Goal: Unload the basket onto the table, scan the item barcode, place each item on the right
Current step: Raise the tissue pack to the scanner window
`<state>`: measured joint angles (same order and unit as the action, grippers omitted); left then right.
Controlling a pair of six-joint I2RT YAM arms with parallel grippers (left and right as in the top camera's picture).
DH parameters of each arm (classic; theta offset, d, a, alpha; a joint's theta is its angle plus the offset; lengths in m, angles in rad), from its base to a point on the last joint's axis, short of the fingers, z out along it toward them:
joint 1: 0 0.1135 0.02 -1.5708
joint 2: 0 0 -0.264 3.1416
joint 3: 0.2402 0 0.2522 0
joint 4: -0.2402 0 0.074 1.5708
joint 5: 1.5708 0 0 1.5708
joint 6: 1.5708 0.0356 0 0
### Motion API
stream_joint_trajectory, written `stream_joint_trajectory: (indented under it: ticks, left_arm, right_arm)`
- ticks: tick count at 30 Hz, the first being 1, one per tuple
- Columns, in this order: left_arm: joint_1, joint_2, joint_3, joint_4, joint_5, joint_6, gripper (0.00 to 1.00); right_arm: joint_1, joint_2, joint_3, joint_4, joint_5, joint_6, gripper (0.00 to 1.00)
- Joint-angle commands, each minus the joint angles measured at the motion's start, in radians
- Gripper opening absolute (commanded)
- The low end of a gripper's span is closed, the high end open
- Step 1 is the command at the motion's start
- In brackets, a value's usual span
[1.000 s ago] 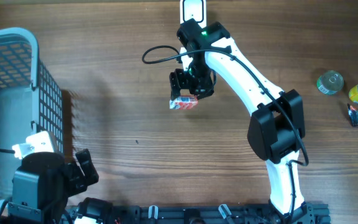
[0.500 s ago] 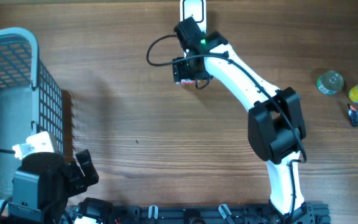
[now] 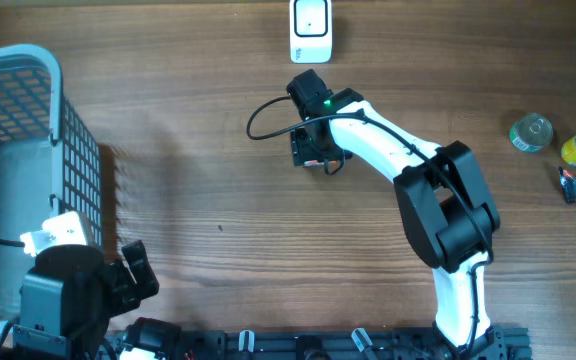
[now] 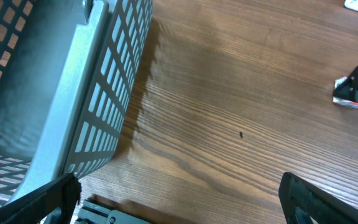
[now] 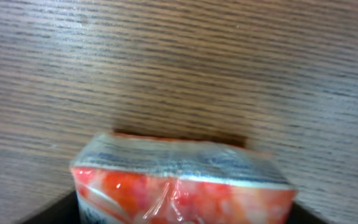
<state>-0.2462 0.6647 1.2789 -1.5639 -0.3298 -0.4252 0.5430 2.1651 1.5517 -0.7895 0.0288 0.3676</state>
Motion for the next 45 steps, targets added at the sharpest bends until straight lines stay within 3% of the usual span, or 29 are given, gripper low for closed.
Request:
stream_joint_trajectory:
  ticks: [1, 6, 8, 11, 15, 23, 24, 26, 28, 32, 36, 45]
  left_arm:
    - [0.004, -0.002, 0.001, 0.003, 0.009, -0.014, 1.0]
    - [0.004, -0.002, 0.001, 0.003, 0.008, -0.014, 1.0]
    - [0.004, -0.002, 0.001, 0.003, 0.008, -0.014, 1.0]
    - [0.004, -0.002, 0.001, 0.003, 0.008, -0.014, 1.0]
    - [0.004, -0.002, 0.001, 0.003, 0.009, -0.014, 1.0]
    - [0.004, -0.002, 0.001, 0.003, 0.009, -0.014, 1.0]
    - [0.004, -0.002, 0.001, 0.003, 0.009, -0.014, 1.0]
    - [0.004, -0.002, 0.001, 0.003, 0.009, -0.014, 1.0]
    - [0.004, -0.002, 0.001, 0.003, 0.009, -0.014, 1.0]
    - [0.004, -0.002, 0.001, 0.003, 0.008, -0.014, 1.0]
    - [0.004, -0.002, 0.001, 0.003, 0.008, -0.013, 1.0]
    - [0.004, -0.002, 0.001, 0.003, 0.008, -0.013, 1.0]
  right_arm:
    - [-0.003, 0.045, -0.041, 0.001, 0.001, -0.028, 0.6]
    - [-0.003, 0.035, 0.043, -0.102, -0.092, -0.024, 0.5]
    - [-0.003, 0.022, 0.159, -0.247, -0.185, 0.013, 0.55]
    - [-0.004, 0.021, 0.356, -0.546, -0.474, 0.074, 0.59]
    - [-0.004, 0.021, 0.401, -0.717, -0.731, 0.076, 0.6]
    - [-0.008, 0.021, 0.401, -0.75, -0.769, 0.05, 0.59]
    - [-0.008, 0.021, 0.401, -0.7, -0.721, 0.051, 0.59]
    - [-0.023, 0.021, 0.401, -0.443, -0.399, 0.063, 0.6]
    - [-0.034, 0.021, 0.401, -0.269, -0.211, 0.059, 0.57]
    - [-0.04, 0.022, 0.384, 0.267, 0.127, -0.18, 0.64]
    - [-0.058, 0.069, 0.37, 0.592, 0.224, -0.193, 0.68]
    - [-0.161, 0.266, 0.37, 0.863, 0.209, -0.211, 0.72]
